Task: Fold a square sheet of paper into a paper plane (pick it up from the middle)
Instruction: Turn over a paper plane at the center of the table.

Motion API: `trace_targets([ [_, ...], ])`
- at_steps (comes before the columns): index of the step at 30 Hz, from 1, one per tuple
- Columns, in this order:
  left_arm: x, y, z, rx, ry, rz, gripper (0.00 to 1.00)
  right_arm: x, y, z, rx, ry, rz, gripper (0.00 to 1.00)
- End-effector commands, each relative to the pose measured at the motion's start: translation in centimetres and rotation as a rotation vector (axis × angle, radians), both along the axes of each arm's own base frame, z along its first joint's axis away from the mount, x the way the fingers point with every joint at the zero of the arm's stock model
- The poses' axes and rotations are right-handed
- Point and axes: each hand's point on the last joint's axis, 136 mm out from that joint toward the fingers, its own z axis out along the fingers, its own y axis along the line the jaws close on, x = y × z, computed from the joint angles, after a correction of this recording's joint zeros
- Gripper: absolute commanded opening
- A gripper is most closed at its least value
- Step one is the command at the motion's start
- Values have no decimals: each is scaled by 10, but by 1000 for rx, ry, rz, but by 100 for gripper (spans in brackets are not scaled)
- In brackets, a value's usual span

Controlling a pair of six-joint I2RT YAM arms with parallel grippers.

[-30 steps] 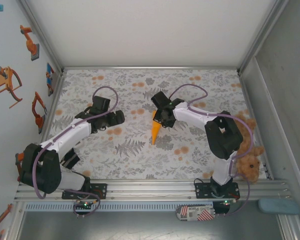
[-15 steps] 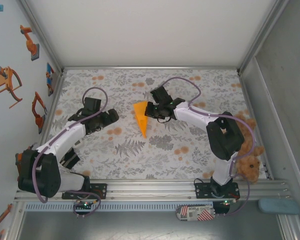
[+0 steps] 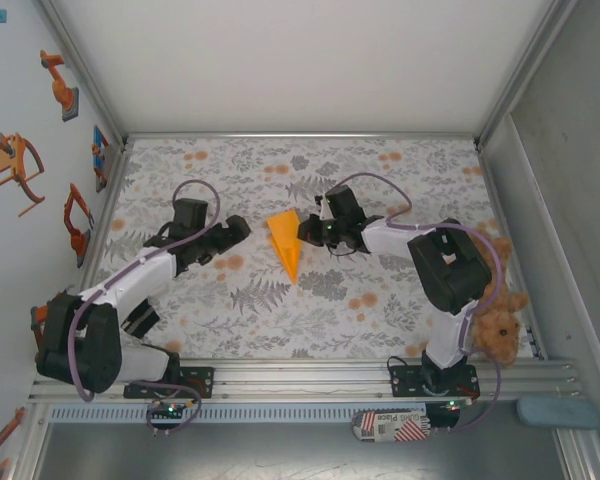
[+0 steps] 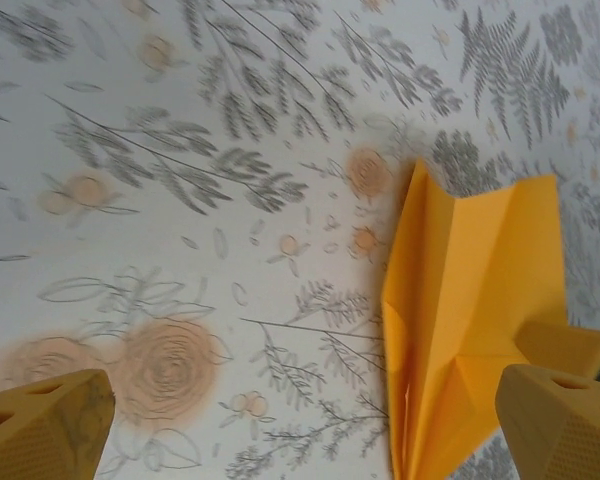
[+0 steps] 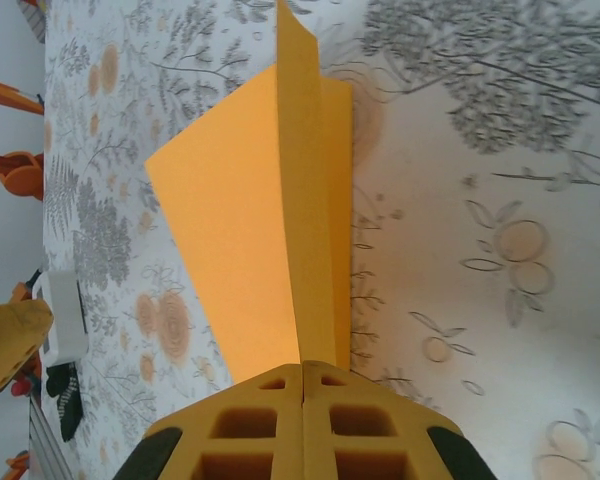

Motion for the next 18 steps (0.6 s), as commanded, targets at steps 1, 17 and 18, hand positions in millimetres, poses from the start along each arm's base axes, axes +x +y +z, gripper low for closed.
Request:
trace_targets([
  [1,3,-28,2,-54,2,-68,97,4,-2,4,51,-26,4,1],
  [17,19,-109,-21,-229,83,-246,68,5,-30,-18,14,18,-40,5],
  [18,20,-112,-22,-231,87,-251,65,5,-31,-18,12,18,-40,5],
])
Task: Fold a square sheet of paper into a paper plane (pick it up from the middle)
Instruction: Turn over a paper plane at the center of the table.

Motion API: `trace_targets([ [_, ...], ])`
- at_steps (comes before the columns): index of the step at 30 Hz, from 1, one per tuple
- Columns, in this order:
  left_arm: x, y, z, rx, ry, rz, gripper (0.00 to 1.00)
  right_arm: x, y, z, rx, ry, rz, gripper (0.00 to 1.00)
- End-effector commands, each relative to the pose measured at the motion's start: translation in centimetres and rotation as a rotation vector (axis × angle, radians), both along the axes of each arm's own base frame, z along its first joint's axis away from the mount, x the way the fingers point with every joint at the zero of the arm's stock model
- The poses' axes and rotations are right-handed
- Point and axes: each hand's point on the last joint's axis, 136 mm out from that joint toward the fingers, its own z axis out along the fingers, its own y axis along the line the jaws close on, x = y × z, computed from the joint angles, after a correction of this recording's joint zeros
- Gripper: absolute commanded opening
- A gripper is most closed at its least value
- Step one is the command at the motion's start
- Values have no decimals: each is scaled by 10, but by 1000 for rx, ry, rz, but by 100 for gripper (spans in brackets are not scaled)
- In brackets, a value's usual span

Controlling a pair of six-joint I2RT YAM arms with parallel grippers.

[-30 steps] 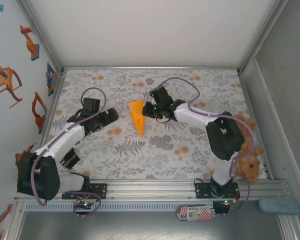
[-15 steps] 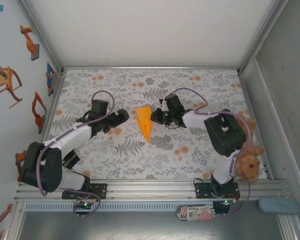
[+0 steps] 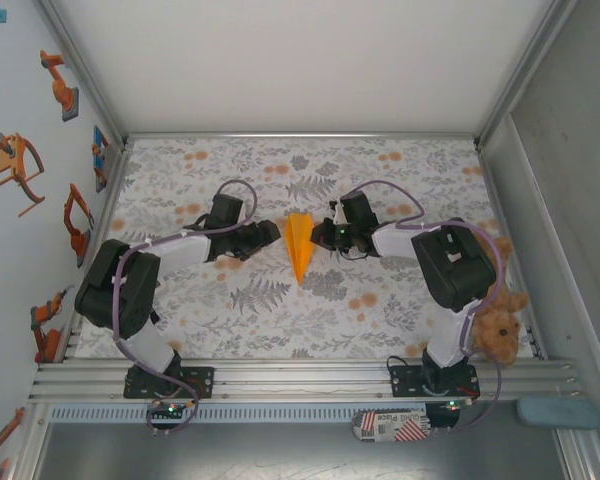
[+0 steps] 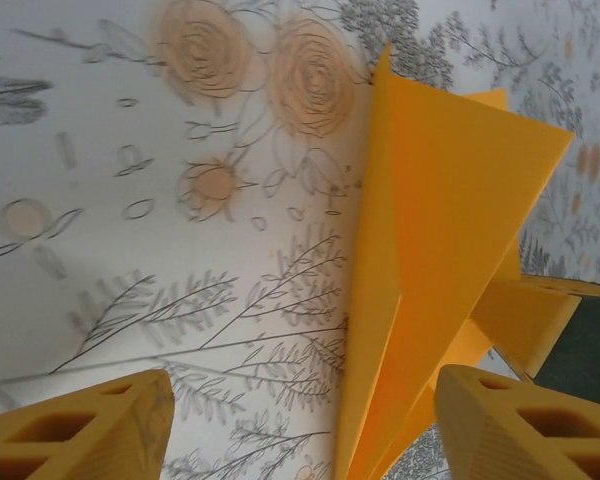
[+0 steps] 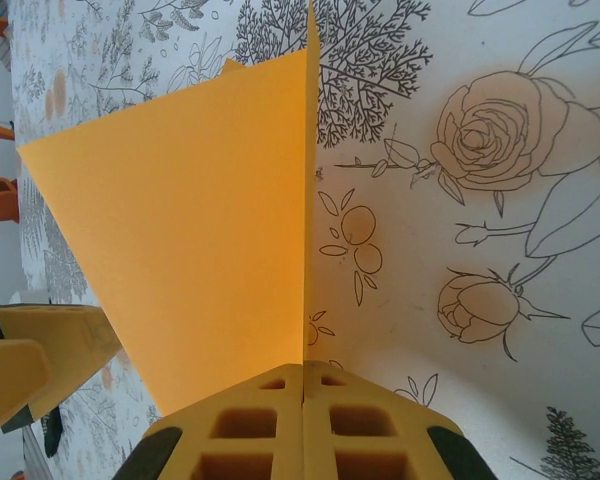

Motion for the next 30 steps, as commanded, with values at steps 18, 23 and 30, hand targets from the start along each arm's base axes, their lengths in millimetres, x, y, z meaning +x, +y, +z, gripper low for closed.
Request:
trace_targets([
  [18,21,-51,-7,-126,53,-115,20,1,0,-1,6,-3,16,3],
  [23,21,-51,-11,-116,72,-121,16,2,-1,0,3,-3,13,3],
  [30,20,-41,-10,-53,64,-115,4,5,-7,9,-2,-23,-1,1],
])
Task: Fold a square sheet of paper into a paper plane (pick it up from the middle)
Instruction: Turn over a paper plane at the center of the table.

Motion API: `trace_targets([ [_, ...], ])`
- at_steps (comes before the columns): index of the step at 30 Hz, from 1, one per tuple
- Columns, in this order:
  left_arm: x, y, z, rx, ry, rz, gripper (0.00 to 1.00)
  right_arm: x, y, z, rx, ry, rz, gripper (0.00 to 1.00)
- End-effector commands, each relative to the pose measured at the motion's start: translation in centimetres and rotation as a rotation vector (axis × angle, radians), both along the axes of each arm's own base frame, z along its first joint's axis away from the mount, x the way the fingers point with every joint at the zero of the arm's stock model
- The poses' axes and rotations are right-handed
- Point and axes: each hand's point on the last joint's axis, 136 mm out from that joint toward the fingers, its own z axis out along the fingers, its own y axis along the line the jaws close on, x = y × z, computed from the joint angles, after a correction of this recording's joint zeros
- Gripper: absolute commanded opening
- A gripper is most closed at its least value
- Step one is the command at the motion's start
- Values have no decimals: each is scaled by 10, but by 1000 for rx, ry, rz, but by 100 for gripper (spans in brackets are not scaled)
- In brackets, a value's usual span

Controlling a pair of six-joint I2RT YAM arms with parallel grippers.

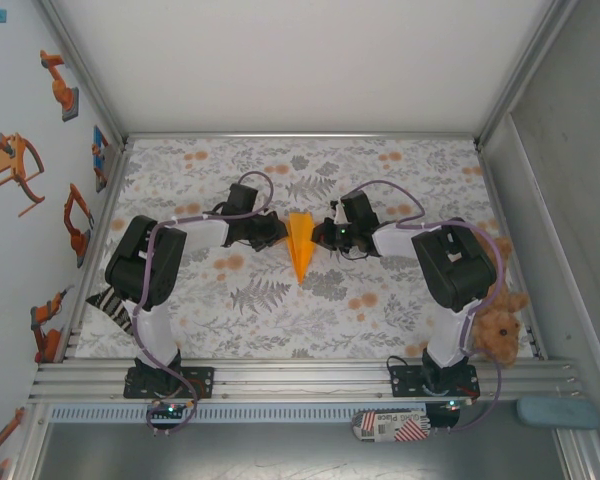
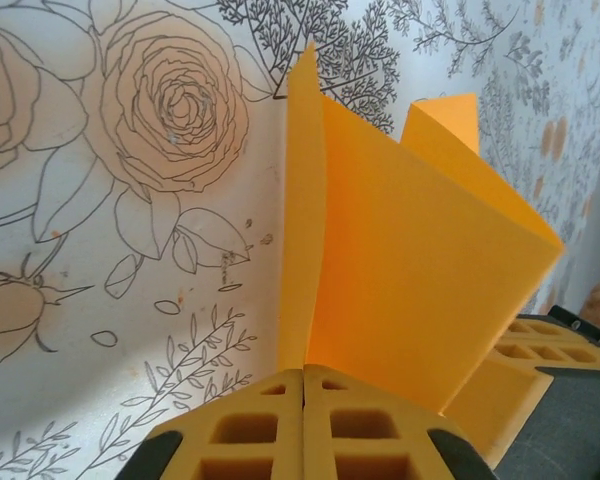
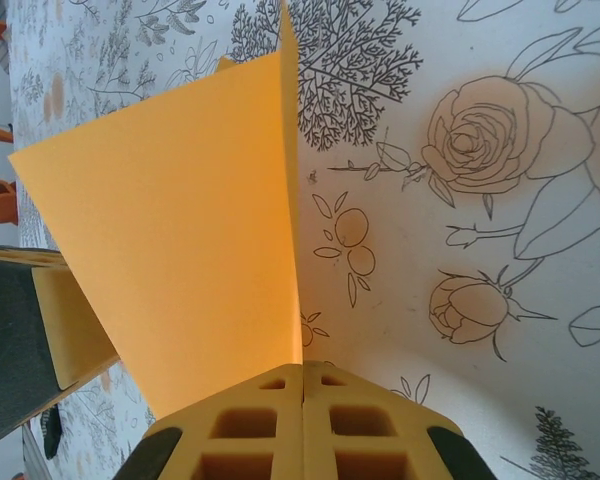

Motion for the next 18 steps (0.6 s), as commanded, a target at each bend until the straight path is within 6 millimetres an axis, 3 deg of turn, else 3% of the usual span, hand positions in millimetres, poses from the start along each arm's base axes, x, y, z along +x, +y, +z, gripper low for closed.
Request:
trace_targets([
  [1,-1,5,8,38,-20,-13,3,4,-6,11,-2,-33,3,1],
  [9,1,24,28,79,-118,60,0,6,-18,19,-13,-59,-23,1],
  [18,-1,30,9,96,-103,90,1,5,-25,1,-32,-27,-61,1],
])
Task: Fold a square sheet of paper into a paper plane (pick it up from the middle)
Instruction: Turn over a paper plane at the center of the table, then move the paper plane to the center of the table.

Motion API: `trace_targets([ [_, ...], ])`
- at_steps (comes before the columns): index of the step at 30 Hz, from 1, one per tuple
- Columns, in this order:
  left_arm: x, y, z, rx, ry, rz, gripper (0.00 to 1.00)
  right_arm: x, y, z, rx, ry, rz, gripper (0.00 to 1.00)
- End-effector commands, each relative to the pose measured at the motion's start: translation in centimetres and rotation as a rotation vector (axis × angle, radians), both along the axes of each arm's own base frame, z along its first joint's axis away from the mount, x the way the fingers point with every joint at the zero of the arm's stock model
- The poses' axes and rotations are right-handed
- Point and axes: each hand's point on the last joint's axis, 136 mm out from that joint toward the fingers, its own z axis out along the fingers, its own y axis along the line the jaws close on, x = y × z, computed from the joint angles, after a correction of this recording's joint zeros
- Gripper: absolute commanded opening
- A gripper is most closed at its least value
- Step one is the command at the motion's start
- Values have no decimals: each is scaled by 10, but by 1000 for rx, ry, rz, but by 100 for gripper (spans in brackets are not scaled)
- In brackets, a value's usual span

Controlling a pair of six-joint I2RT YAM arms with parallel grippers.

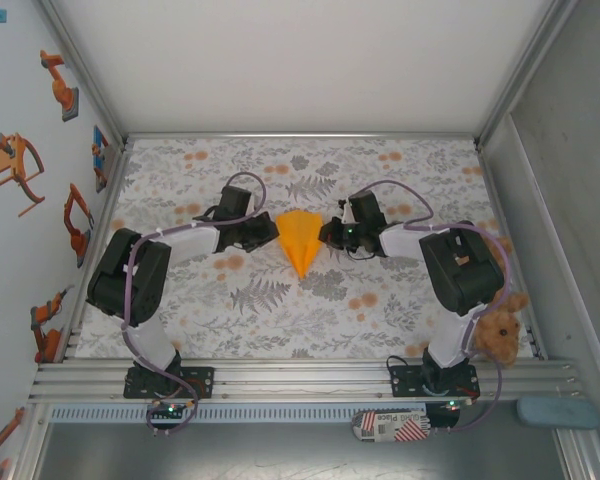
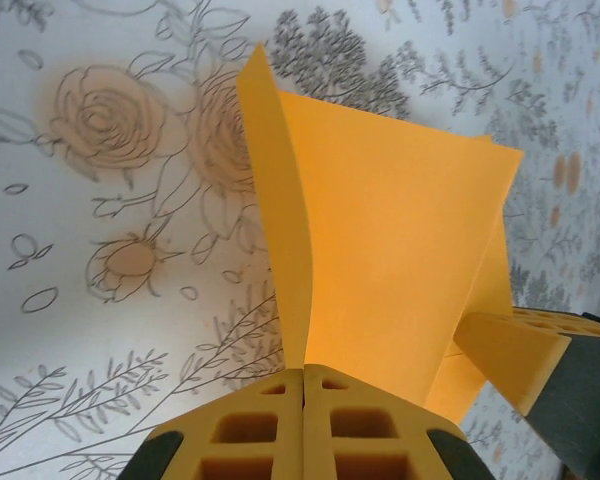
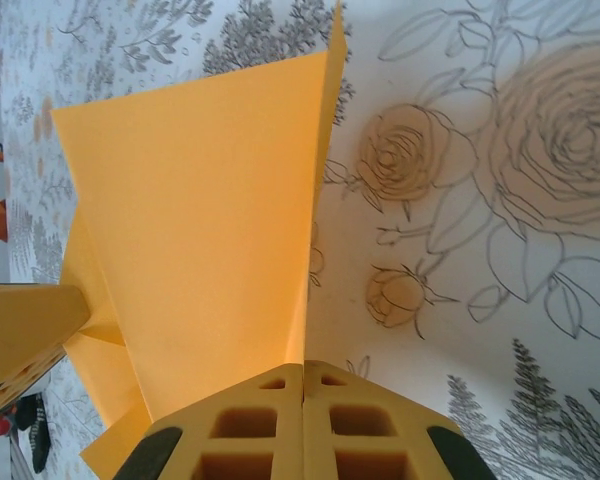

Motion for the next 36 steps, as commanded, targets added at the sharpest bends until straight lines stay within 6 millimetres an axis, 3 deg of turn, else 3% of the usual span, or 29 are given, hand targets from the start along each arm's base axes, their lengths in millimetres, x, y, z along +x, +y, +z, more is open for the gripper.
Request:
trace_targets([
  [1,2,3,-7,8,-4,13,1,3,-6,-4,-15,-7,-26,2],
  [5,1,2,-15,12,11,9,2,1,-8,-13,-22,17,-34,4],
  [7,0,2,-18,10,17,7,2,-1,-8,-12,-14,17,-36,10],
  [18,1,-3,-10,-18,6,-7,2,-7,-23,21,-157,-53,-41,27],
  [26,-1,-2,-13,-7,13,-11,2,-31,19,14,-261,-73,116,33],
  [36,-1,-2,-14,-5,17,-15,2,-38,57,0,-299,-55,239,44],
])
